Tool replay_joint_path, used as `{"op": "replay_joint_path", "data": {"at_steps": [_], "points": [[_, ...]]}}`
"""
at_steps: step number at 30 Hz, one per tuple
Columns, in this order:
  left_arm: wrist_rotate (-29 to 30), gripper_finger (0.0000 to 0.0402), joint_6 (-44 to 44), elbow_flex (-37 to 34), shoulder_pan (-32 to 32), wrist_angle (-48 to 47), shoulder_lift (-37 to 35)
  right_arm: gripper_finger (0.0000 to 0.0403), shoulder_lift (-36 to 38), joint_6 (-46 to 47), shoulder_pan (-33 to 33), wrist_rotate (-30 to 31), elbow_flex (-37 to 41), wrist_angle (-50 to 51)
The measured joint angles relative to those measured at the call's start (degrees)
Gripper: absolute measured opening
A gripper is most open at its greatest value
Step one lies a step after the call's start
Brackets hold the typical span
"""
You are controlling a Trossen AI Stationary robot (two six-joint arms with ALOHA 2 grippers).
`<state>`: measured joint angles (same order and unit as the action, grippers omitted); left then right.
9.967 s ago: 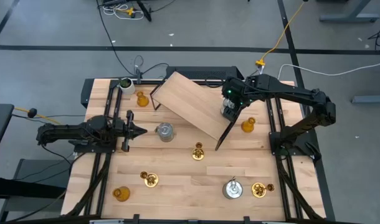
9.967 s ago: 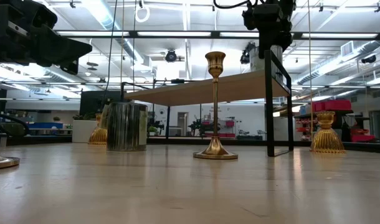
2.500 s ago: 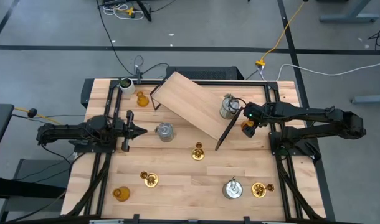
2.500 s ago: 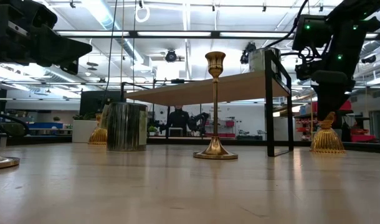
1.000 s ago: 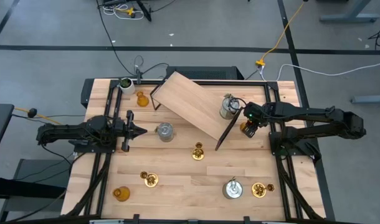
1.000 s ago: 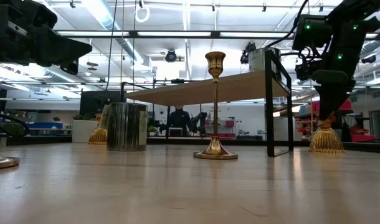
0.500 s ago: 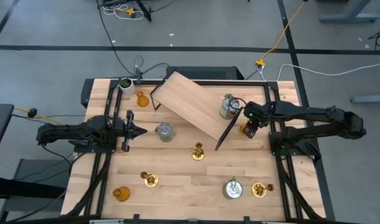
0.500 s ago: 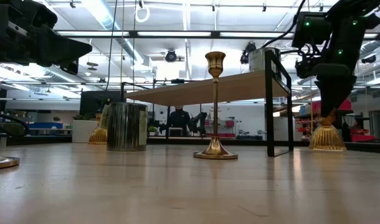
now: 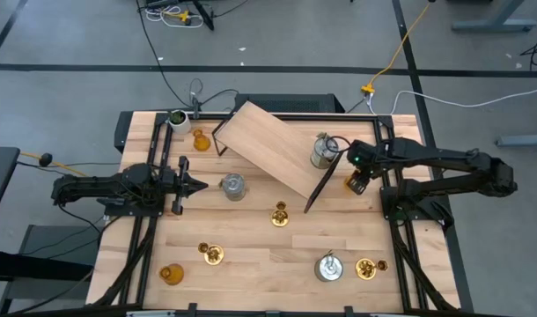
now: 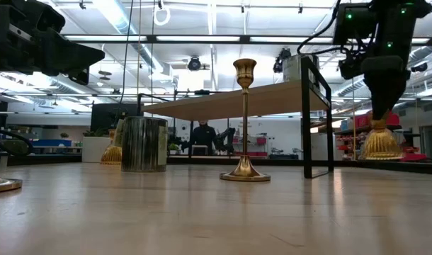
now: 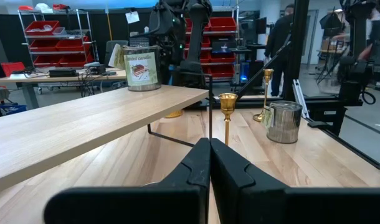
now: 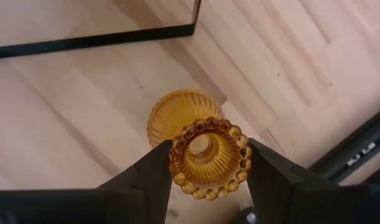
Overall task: Pick & Place candle stick holders
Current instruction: Put the top right yellow candle holder on the shelf
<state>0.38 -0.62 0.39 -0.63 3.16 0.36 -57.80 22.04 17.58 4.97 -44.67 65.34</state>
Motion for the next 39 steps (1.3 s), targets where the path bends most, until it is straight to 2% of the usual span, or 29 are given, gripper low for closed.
{"op": "replay_joint_path", "data": {"at_steps": [16,25,33,39], "points": [[0.0,0.0012,0.0,0.0,0.0,0.0,0.0,0.017,0.0,0.0,0.0,0.1,-15.4,15.2],[0.0,0.0012,0.0,0.0,0.0,0.0,0.0,0.0169,-4.3,-0.9,0.0,0.2,-26.9,24.1],[0.0,0.0012,0.0,0.0,0.0,0.0,0.0,0.0169,-8.5,-4.6,-1.7,0.1,-34.5,24.7],[0.0,0.0012,0.0,0.0,0.0,0.0,0.0,0.0169,-9.8,-6.0,-2.3,0.1,-36.5,24.7]]}}
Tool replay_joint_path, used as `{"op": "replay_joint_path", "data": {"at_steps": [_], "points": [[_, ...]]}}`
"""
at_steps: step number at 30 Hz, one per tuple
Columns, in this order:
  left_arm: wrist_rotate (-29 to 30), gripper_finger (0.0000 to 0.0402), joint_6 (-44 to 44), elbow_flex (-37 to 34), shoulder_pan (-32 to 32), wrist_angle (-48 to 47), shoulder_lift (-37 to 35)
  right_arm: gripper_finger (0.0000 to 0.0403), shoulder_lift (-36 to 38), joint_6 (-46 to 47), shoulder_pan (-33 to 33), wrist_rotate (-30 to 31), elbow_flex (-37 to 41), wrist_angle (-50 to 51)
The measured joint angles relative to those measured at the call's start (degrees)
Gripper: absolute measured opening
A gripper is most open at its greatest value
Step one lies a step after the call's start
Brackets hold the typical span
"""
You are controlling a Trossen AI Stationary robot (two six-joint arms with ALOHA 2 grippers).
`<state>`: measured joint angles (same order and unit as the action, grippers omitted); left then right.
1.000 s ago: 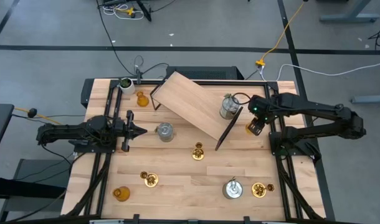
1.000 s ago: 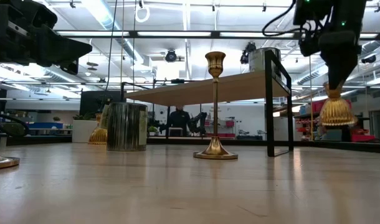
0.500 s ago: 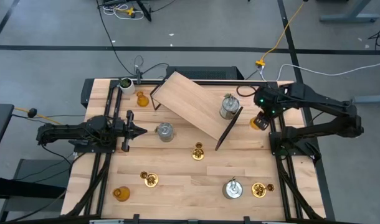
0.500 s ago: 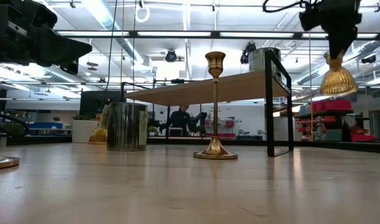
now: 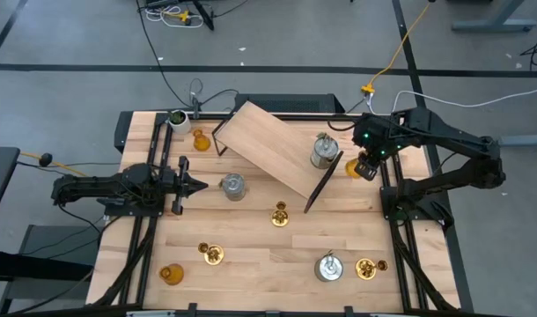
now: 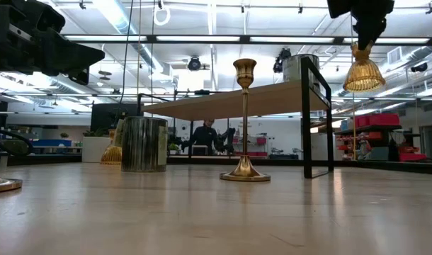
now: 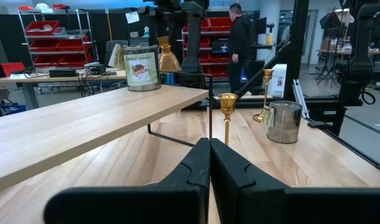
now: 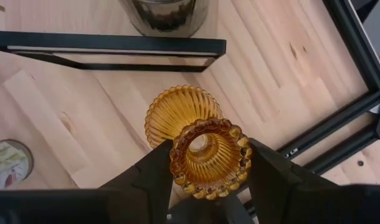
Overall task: Pick & Place candle stick holders
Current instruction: Put the top right yellow candle holder on the shelf
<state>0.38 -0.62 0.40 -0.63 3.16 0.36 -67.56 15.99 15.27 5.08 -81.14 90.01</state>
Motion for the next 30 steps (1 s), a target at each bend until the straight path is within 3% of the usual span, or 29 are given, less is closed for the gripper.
{"op": "replay_joint_path", "data": {"at_steps": [22,30], "points": [[0.0,0.0012,0.0,0.0,0.0,0.0,0.0,0.0169,-0.2,0.5,0.0,0.0,0.0,0.0],[0.0,0.0012,0.0,0.0,0.0,0.0,0.0,0.0169,-0.3,0.4,0.0,0.0,-4.0,0.0]]}}
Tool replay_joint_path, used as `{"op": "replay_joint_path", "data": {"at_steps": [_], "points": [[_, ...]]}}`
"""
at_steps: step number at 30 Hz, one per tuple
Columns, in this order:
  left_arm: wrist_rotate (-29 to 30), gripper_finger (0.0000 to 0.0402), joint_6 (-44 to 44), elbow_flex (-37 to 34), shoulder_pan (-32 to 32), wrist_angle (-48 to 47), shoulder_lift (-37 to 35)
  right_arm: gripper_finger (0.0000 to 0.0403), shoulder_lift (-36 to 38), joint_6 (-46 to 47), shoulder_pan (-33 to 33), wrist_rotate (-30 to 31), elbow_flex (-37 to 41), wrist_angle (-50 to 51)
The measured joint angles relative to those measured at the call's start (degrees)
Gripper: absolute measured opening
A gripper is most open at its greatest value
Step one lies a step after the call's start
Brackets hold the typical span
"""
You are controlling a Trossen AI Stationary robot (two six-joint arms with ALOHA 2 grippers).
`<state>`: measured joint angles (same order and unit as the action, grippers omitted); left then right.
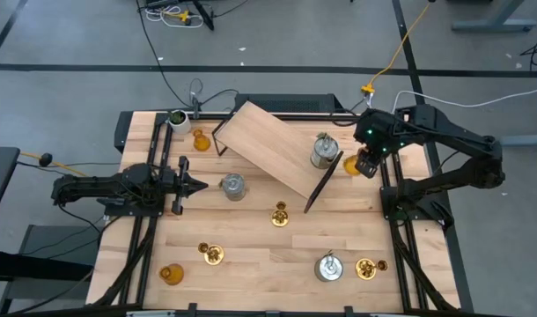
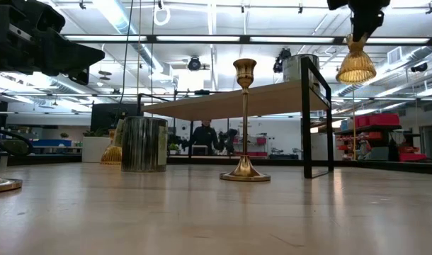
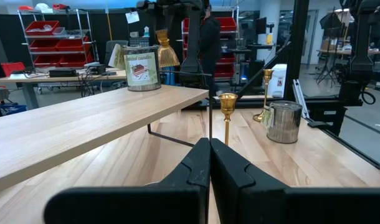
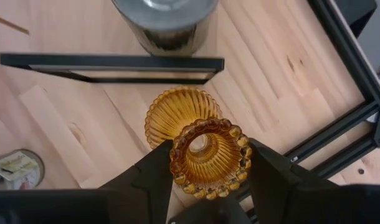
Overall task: Pick & Place candle stick holders
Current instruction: Put the top right yellow candle holder on the shelf
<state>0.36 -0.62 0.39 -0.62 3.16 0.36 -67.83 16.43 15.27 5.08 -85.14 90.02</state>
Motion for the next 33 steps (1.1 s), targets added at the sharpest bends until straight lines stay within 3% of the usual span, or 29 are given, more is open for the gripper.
{"op": "replay_joint_path", "data": {"at_steps": [13,33], "points": [[0.0,0.0012,0.0,0.0,0.0,0.0,0.0,0.0169,0.0,-2.2,2.7,0.3,-2.0,0.0],[0.0,0.0012,0.0,0.0,0.0,0.0,0.0,0.0169,0.0,-8.0,13.7,7.9,-2.0,0.0]]}}
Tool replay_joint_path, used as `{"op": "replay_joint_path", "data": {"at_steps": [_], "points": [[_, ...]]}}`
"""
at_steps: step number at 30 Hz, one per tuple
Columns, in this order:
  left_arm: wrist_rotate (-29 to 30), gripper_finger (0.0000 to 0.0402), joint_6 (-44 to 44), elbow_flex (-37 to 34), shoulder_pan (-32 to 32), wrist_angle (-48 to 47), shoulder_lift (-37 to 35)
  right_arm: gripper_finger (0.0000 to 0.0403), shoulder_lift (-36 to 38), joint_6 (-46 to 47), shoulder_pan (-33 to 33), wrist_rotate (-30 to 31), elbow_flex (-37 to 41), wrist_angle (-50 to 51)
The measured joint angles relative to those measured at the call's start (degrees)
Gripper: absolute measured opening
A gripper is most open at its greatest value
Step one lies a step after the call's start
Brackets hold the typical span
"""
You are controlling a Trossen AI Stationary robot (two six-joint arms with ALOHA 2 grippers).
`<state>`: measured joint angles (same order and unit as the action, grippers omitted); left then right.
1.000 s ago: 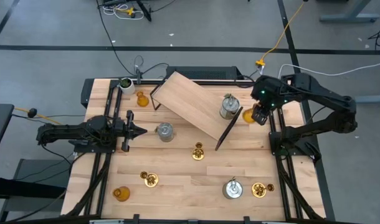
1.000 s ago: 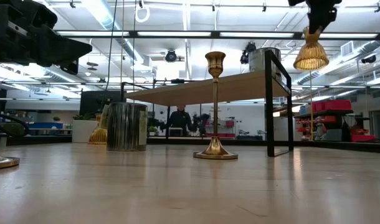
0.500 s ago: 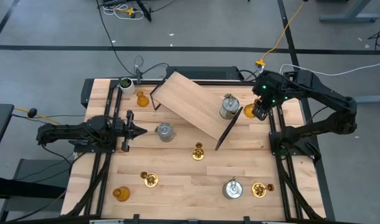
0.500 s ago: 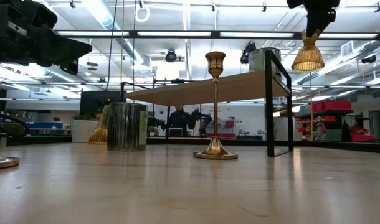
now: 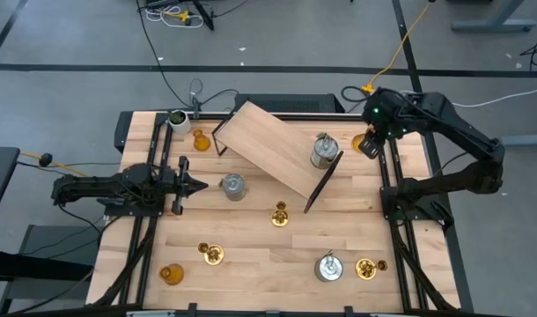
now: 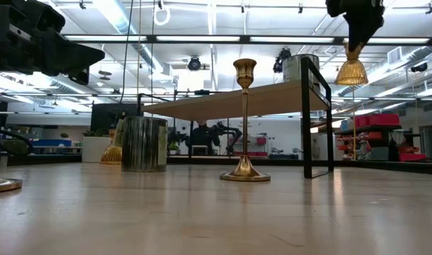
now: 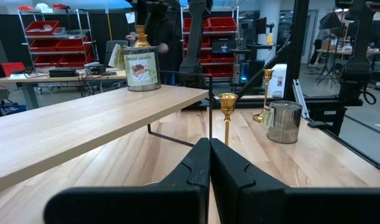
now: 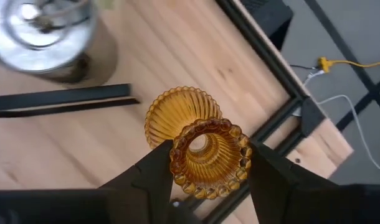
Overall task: Pick & Place candle stick holders
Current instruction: Put the top right yellow candle holder on the shelf
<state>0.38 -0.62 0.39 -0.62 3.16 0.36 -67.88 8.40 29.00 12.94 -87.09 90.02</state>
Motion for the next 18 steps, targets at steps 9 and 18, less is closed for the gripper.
{"op": "replay_joint_path", "data": {"at_steps": [9,18], "points": [[0.0,0.0012,0.0,0.0,0.0,0.0,0.0,0.0169,0.0,-2.6,5.6,9.2,0.0,0.0],[0.0,0.0012,0.0,0.0,0.0,0.0,0.0,0.0169,-1.6,-5.1,6.6,8.5,0.0,-2.1]]}}
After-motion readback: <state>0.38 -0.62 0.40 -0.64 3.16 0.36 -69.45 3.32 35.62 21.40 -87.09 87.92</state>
